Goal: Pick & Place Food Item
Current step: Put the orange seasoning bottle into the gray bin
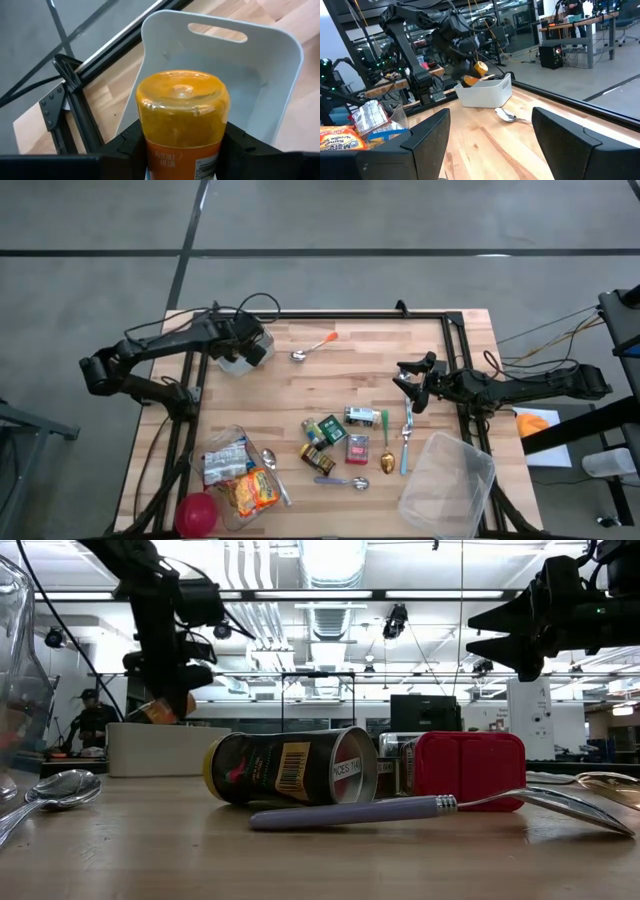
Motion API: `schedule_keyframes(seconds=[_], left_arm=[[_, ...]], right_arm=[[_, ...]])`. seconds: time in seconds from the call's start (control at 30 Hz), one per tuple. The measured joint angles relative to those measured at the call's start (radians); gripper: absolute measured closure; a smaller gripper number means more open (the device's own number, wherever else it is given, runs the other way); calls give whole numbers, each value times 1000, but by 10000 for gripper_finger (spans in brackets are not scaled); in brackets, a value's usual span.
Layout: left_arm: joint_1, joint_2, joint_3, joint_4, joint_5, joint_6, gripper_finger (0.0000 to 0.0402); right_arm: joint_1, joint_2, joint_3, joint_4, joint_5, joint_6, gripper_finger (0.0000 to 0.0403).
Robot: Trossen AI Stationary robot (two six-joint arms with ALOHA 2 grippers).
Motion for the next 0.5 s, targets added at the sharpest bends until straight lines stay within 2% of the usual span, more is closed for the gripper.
schedule_keyframes(seconds=[0.33, 0.5], left_arm=[[0, 0, -5, 3, -7, -138, 242], [0, 0, -5, 3, -9, -160, 242]], right_arm=[[0, 0, 0, 0, 0, 0, 126], [0, 0, 0, 0, 0, 0, 126]])
